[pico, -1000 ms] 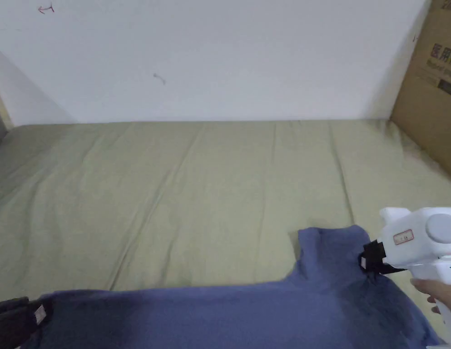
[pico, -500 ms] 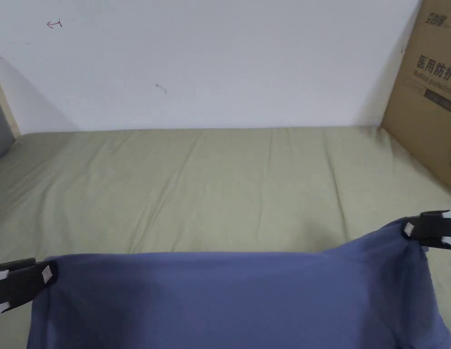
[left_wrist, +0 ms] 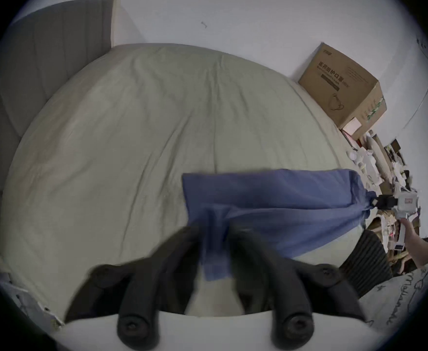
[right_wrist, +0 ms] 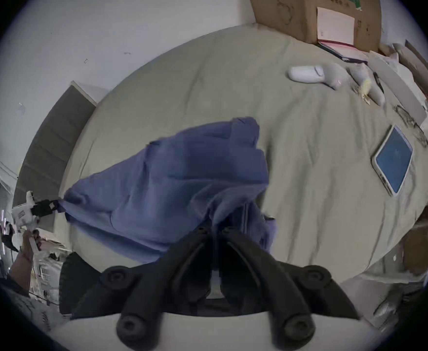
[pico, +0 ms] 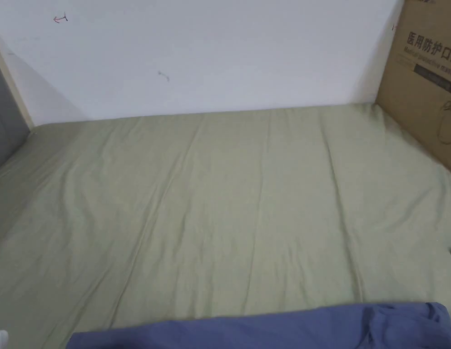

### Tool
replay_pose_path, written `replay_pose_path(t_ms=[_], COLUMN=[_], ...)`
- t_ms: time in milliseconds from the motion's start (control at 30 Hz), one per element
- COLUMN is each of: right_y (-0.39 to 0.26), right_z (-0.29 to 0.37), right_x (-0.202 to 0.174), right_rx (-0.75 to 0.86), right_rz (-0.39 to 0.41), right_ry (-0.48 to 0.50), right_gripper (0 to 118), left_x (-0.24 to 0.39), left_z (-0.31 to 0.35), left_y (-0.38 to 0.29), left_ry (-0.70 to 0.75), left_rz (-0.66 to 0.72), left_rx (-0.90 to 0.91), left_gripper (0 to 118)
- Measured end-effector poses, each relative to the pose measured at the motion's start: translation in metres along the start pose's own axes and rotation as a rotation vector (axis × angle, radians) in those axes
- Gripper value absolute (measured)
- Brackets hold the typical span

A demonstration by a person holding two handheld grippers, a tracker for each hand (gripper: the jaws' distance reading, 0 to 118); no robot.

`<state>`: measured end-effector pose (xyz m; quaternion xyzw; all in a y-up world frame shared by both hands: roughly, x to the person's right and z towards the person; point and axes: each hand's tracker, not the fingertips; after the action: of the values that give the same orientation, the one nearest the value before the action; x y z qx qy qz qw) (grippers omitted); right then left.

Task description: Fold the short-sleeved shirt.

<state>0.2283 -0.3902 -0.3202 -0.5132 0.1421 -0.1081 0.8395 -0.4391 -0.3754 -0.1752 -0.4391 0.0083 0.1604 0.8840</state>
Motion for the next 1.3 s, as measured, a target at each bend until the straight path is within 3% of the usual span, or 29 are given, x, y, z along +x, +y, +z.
replay_pose_path(t_ms=[33,67,100,133,167,267,433,500,533,567,600,633,667,733,800,867,933,1000,1100,1133,1167,1200,1233,1267,1300], right_y=[-0.001,-0.004,-0.003,-0.001,0.001,0.008,0.03,0.034,0.036,0.036,0.036,0.035,0.034,0.036,0.038,0.037,0.034,0.032,0.032,0.032,0.032,0.033,0.034,0.037,0.038], right_z=[0.0,0.002,0.004,0.006,0.009,0.032,0.068,0.079,0.082,0.084,0.084,0.086,0.087,0.085,0.086,0.086,0.088,0.086,0.08,0.077,0.074,0.072,0.069,0.063,0.06], right_x=[-0.001,-0.006,-0.008,-0.009,-0.011,-0.023,-0.067,-0.092,-0.101,-0.109,-0.115,-0.122,-0.129,-0.138,-0.139,-0.142,-0.144,-0.145,-0.143,-0.143,-0.142,-0.141,-0.14,-0.134,-0.134], right_rx=[0.024,0.066,0.095,0.101,0.102,0.245,0.459,0.543,0.584,0.621,0.655,0.691,0.71,0.683,0.636,0.628,0.613,0.588,0.517,0.504,0.49,0.476,0.462,0.446,0.431], right_rz=[0.006,0.023,0.032,0.034,0.03,0.034,0.121,0.138,0.147,0.158,0.173,0.185,0.195,0.198,0.2,0.211,0.244,0.268,0.256,0.246,0.232,0.219,0.203,0.185,0.168], right_ry=[-0.016,-0.041,-0.055,-0.059,-0.055,-0.055,0.009,0.014,0.023,0.042,0.054,0.059,0.05,0.046,0.154,0.146,0.134,0.121,0.106,0.101,0.094,0.088,0.085,0.087,0.089], right_gripper=[10,28,60,103,118,118,118,117,114,103,74,14,0,0,0,0,0,0,0,0,0,0,0,0,0], left_x=[-0.001,-0.003,-0.006,-0.008,-0.008,0.003,0.063,0.095,0.108,0.119,0.131,0.14,0.148,0.149,0.139,0.117,0.071,0.018,-0.047,-0.058,-0.068,-0.078,-0.08,-0.088,-0.095], left_z=[0.002,0.006,0.01,0.016,0.023,0.053,0.094,0.104,0.106,0.107,0.108,0.107,0.105,0.099,0.098,0.096,0.084,0.058,0.017,0.008,-0.002,-0.012,-0.022,-0.036,-0.05], left_y=[-0.002,-0.003,-0.002,-0.001,0.001,0.012,0.02,0.015,0.014,0.014,0.013,0.012,0.013,0.012,0.021,0.03,0.043,0.047,0.024,0.018,0.014,0.01,0.001,-0.005,-0.011], left_ry=[0.043,0.065,0.067,0.064,0.056,0.058,0.067,0.154,0.149,0.149,0.135,0.135,0.136,0.142,0.056,0.101,0.033,-0.136,-0.342,-0.329,-0.306,-0.317,-0.34,-0.386,-0.443], left_rz=[0.003,0.011,0.04,0.067,0.092,0.086,0.004,-0.036,-0.045,-0.052,-0.067,-0.071,-0.081,-0.091,-0.057,0.014,0.124,0.308,0.526,0.546,0.524,0.503,0.503,0.529,0.571], left_rx=[0.025,0.047,0.067,0.085,0.113,0.233,0.469,0.601,0.633,0.649,0.666,0.666,0.663,0.666,0.598,0.537,0.352,0.13,0.035,0.021,0.012,0.014,0.004,-0.028,-0.048], left_gripper=[42,63,85,111,118,118,118,116,106,86,52,0,0,0,0,0,0,0,3,15,34,66,104,118,116])
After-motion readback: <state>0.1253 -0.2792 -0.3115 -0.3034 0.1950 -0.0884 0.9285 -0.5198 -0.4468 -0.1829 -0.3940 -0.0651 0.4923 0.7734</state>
